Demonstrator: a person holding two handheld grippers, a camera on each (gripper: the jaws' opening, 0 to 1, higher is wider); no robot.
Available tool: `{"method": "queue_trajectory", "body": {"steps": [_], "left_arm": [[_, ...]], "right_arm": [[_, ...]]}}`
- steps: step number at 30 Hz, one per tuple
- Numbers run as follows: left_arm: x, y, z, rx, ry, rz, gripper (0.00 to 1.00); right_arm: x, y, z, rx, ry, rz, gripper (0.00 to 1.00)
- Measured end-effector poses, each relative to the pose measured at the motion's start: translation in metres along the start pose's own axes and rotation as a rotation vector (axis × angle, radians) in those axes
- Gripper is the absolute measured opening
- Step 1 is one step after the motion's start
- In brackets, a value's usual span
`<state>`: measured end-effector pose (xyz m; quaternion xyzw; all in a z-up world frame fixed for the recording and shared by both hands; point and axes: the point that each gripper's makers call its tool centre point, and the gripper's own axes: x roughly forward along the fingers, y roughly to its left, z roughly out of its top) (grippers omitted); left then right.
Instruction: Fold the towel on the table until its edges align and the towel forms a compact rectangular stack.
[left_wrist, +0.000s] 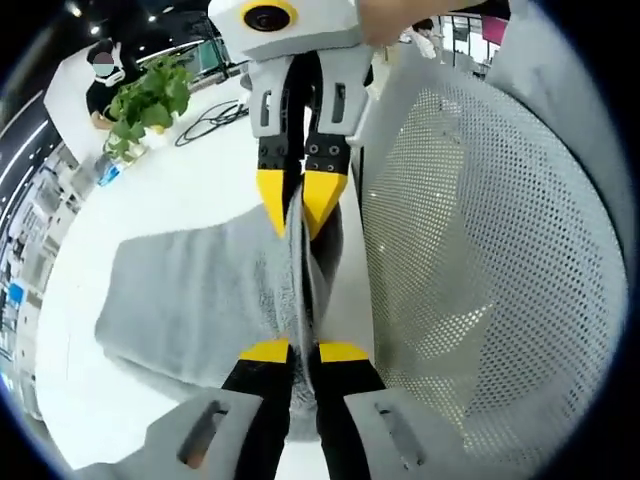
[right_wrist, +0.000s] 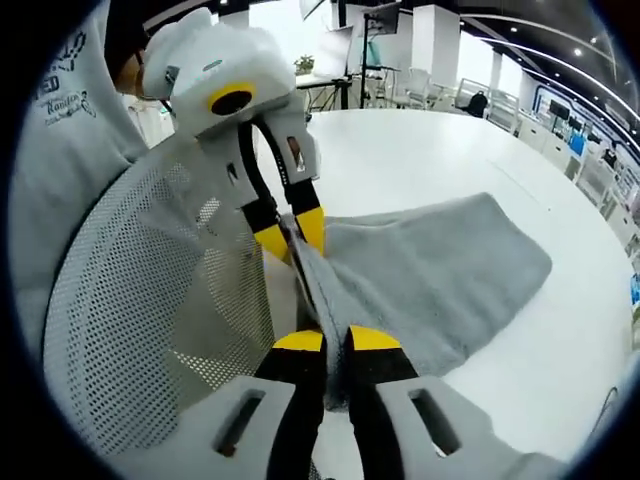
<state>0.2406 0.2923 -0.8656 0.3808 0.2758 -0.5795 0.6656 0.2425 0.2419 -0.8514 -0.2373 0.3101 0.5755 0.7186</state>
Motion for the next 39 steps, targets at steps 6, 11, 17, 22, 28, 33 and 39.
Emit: {"method": "queue_trajectory", "body": {"steps": [6,11,17,22,28,33,39], "left_arm": [[-0.014,0.000,0.009,-0.041,-0.013,-0.030,0.07],[-0.023,-0.003,0.017,-0.057,-0.022,-0.050,0.07],[-0.039,-0.010,0.029,-0.107,-0.045,-0.093,0.07],[-0.051,-0.012,0.037,-0.138,-0.062,-0.121,0.07],[-0.068,-0.013,0.046,-0.177,-0.074,-0.163,0.07],[-0.077,-0.014,0.050,-0.203,-0.080,-0.185,0.07],[-0.089,-0.010,0.055,-0.210,-0.088,-0.185,0.07]], "right_arm": [[-0.010,0.000,0.012,-0.006,-0.008,0.004,0.05],[-0.021,0.003,0.019,-0.019,-0.003,0.025,0.05],[-0.034,0.010,0.026,-0.012,0.009,0.061,0.05],[-0.044,0.015,0.035,-0.002,-0.002,0.082,0.05],[-0.054,0.019,0.048,0.011,-0.021,0.102,0.05],[-0.061,0.021,0.056,0.017,-0.023,0.111,0.05],[-0.067,0.020,0.069,0.022,-0.024,0.114,0.05]]}}
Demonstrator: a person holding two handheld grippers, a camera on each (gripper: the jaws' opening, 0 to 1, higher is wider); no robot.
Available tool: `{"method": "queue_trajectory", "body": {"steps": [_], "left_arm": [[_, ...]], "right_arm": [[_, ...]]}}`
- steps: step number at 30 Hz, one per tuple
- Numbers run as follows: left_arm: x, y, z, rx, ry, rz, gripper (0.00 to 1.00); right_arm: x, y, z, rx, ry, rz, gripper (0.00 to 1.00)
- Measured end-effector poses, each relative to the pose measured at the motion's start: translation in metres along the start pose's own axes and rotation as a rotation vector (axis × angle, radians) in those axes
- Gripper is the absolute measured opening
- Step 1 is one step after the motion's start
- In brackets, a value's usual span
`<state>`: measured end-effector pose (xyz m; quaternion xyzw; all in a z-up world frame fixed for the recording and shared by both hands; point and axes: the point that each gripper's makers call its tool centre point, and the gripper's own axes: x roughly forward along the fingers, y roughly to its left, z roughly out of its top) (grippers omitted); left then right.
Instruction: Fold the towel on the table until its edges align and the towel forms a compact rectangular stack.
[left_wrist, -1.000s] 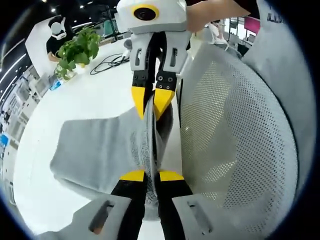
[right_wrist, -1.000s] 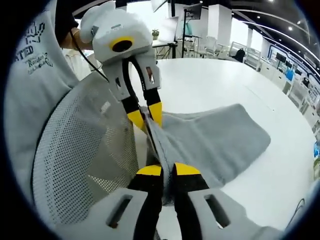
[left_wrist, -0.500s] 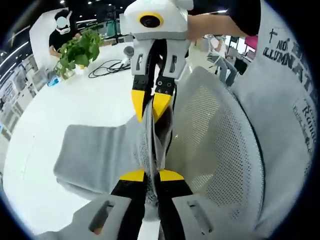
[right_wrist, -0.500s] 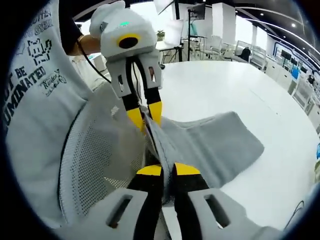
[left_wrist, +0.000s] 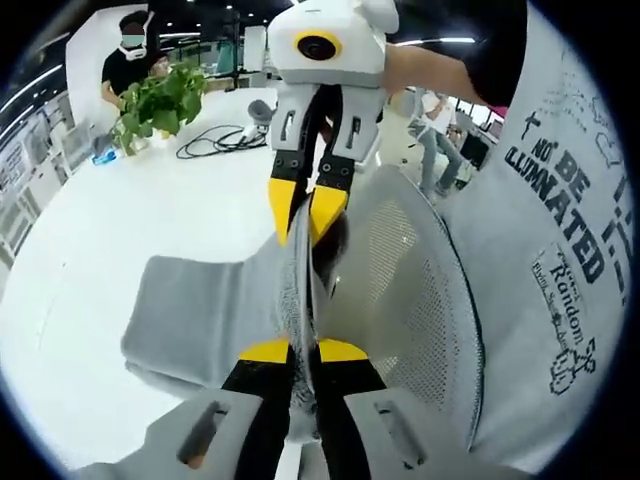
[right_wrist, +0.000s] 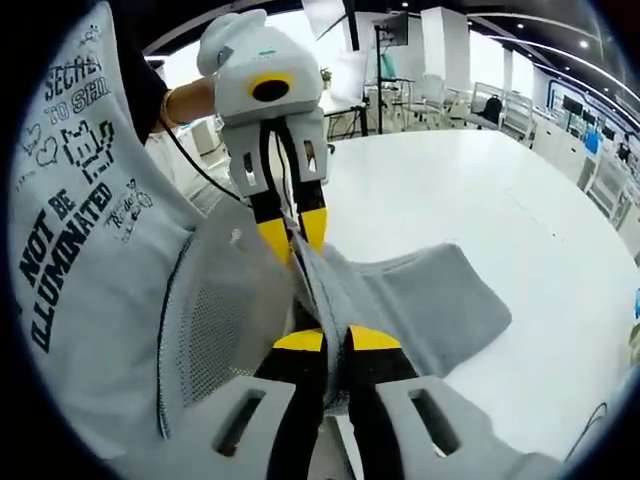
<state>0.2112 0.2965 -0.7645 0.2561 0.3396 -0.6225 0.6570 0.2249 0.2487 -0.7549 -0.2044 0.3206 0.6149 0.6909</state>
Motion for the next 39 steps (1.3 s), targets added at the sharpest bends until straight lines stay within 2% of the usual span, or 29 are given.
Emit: {"method": "queue_trajectory", "body": {"steps": [5,8,15,24,34,39], "left_arm": [[-0.005,0.003,0.000,0.005,-0.009,-0.003,0.07],[-0.006,0.010,0.001,-0.020,-0.021,-0.001,0.08],[-0.012,0.025,0.007,-0.023,-0.040,-0.010,0.08],[-0.017,0.053,0.012,-0.043,-0.051,-0.026,0.08],[-0.017,0.070,0.017,-0.068,-0.061,-0.053,0.08],[-0.019,0.080,0.021,-0.073,-0.066,-0.083,0.08]], "right_arm": [[-0.001,0.001,0.006,-0.022,0.009,0.023,0.05],[-0.001,-0.004,0.007,-0.022,0.006,0.023,0.05],[-0.005,-0.017,0.015,-0.032,0.006,0.022,0.05],[-0.007,-0.040,0.024,-0.001,-0.013,0.023,0.05],[-0.008,-0.060,0.025,0.041,-0.028,0.040,0.06],[-0.008,-0.072,0.029,0.036,-0.031,0.036,0.06]]}}
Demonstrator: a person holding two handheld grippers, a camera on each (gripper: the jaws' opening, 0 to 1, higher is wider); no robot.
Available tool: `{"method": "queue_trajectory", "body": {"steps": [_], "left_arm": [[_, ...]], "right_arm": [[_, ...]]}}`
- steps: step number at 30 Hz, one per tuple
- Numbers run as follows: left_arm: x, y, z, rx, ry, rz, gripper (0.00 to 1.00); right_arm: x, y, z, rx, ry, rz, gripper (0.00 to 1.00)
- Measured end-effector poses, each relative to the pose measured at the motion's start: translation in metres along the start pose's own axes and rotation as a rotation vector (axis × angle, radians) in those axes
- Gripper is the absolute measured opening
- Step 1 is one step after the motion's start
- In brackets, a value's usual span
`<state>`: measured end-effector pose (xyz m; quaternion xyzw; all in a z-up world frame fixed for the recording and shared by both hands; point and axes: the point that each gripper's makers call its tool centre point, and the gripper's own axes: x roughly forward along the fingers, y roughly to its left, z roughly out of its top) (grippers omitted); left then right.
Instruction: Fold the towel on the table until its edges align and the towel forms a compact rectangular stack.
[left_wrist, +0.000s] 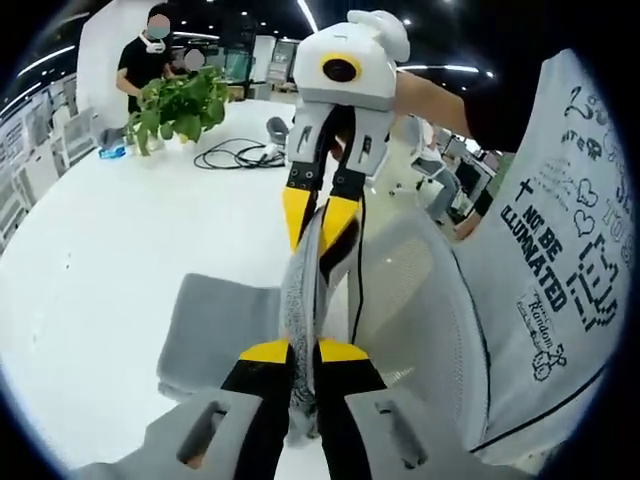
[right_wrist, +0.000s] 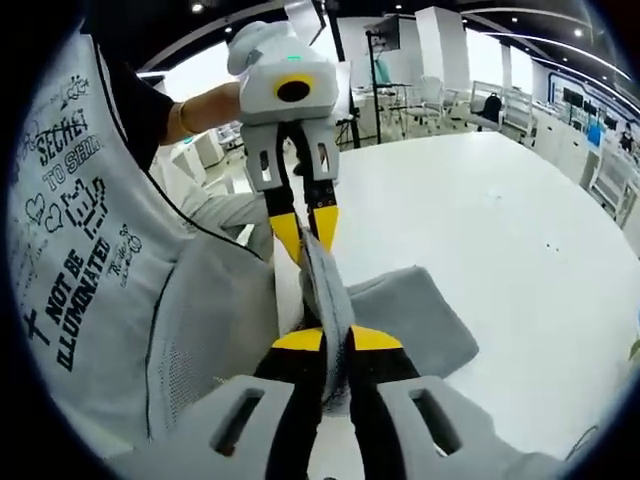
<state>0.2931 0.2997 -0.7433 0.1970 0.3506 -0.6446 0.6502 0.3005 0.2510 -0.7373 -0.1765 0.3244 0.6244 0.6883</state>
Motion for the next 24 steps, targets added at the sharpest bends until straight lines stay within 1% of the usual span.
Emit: {"method": "queue_trajectory", "body": {"steps": [4,7,9,14,16,17,18,21,24], "left_arm": [[0.002,0.012,0.000,-0.020,0.007,-0.006,0.07],[0.003,0.021,-0.002,-0.041,0.006,-0.013,0.07],[0.004,0.026,-0.004,-0.047,0.010,-0.010,0.07],[0.007,0.035,-0.006,-0.053,0.013,-0.016,0.07],[0.007,0.038,-0.005,-0.049,0.005,-0.022,0.08],[0.008,0.040,-0.004,-0.035,-0.004,-0.028,0.08],[0.008,0.043,-0.004,-0.038,-0.003,-0.029,0.08],[0.009,0.049,-0.005,-0.042,0.000,-0.030,0.08],[0.011,0.057,-0.008,-0.057,0.007,-0.026,0.08]], "right_arm": [[0.000,-0.012,0.002,0.001,-0.017,-0.013,0.08],[-0.002,-0.019,0.006,0.035,-0.060,-0.023,0.10],[-0.004,-0.023,0.007,0.043,-0.087,-0.029,0.11],[-0.007,-0.033,0.006,0.082,-0.125,-0.054,0.14],[-0.008,-0.037,0.008,0.090,-0.148,-0.071,0.17],[-0.008,-0.038,0.009,0.096,-0.161,-0.073,0.19],[-0.008,-0.039,0.010,0.102,-0.170,-0.072,0.20],[-0.009,-0.041,0.014,0.114,-0.194,-0.067,0.21],[-0.011,-0.046,0.017,0.115,-0.213,-0.089,0.21]]}}
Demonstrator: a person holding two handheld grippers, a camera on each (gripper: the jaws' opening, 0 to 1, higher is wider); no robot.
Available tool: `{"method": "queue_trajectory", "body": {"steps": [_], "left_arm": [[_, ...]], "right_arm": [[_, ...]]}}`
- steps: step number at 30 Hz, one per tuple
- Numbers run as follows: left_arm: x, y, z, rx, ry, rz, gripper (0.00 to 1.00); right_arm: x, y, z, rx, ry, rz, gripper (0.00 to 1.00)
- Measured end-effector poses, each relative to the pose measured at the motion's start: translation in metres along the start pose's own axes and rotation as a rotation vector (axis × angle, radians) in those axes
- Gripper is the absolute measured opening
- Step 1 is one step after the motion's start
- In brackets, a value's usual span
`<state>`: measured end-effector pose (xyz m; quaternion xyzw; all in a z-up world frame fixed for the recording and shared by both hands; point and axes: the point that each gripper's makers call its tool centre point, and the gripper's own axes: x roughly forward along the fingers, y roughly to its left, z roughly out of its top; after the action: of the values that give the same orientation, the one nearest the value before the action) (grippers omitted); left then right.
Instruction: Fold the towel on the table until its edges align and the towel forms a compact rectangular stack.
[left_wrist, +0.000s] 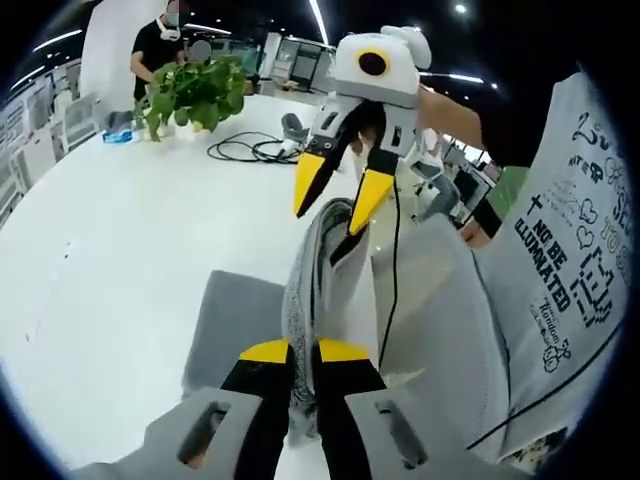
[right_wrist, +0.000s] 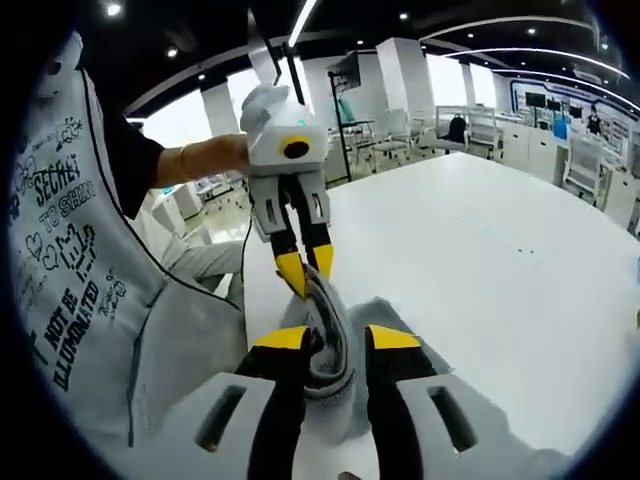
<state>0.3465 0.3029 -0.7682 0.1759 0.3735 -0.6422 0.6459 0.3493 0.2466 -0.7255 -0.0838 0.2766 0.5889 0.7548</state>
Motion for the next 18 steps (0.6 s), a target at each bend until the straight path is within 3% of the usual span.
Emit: {"method": "queue_trajectory", "body": {"steps": [10,13,18], "left_arm": [[0.012,0.023,0.000,-0.023,-0.004,-0.014,0.08],[0.017,0.029,-0.006,-0.058,0.007,-0.033,0.08],[0.027,0.041,-0.016,-0.082,0.027,-0.029,0.08]], "right_arm": [[0.008,-0.021,-0.014,0.042,-0.004,-0.038,0.22],[0.010,-0.023,-0.015,0.081,-0.030,-0.029,0.23],[0.019,-0.033,-0.031,0.109,-0.010,-0.036,0.25]]}}
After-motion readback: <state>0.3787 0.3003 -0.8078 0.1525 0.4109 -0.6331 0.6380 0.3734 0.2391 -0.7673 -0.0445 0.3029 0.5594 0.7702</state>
